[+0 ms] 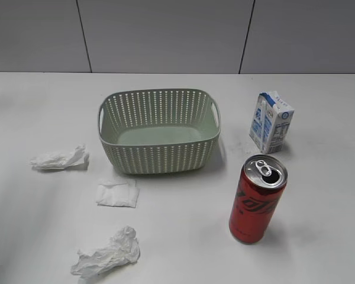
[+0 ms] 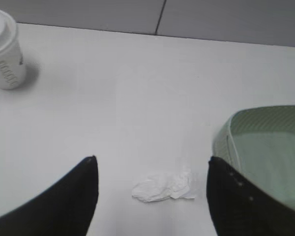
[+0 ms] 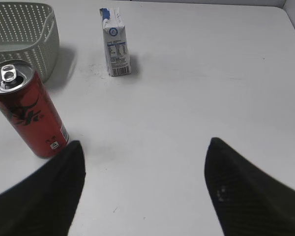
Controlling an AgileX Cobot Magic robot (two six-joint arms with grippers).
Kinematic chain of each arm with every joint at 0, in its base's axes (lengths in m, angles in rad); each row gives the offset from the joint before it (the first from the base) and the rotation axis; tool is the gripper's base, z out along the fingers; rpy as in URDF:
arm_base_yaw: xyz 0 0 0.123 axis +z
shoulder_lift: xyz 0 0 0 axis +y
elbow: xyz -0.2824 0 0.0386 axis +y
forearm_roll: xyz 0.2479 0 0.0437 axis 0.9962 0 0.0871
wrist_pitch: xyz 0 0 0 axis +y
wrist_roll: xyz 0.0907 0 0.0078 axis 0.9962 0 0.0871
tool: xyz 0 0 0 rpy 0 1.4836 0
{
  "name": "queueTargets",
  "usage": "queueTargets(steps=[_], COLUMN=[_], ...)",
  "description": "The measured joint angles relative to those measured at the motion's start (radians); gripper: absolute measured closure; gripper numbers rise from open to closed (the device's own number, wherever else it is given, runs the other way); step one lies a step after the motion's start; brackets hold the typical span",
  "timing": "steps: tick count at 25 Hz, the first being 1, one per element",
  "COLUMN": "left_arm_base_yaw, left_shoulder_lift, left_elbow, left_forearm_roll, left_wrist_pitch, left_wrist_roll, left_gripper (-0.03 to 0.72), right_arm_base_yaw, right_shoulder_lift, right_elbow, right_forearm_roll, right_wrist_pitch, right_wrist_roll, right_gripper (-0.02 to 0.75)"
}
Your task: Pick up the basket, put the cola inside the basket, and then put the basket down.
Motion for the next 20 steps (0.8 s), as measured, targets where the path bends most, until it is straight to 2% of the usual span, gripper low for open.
queueTargets(steps=[4,10,15,20], left_arm_base_yaw=[-0.101,-0.240,-0.321,-0.371], left_shoulder_lift=[0.149,0.368,0.528,0.664], left_elbow=[-0.103,-0.262,-0.390,-0.490], left_forearm_roll=[-0.001,0.012,0.072,0.197], left_wrist_pitch=[0.019,0.086,0.134,0.231], left_wrist_roll=[-0.011,-0.096,-0.196,-0.296], left_gripper=[0.167,0.167,0.167,0.167], right_arm_base_yaw=[0.000,0.000,0.000,0.000], right_shoulder_lift=[0.000,0.000,0.000,0.000], right_elbow=[0.000,0.000,0.000,0.000], right_forearm_roll=[0.000,0.000,0.000,0.002], right_wrist_pitch=[0.000,0.000,0.000,0.000], right_wrist_roll=[0.000,0.000,0.000,0.000], right_gripper=[0.167,0.167,0.167,0.167])
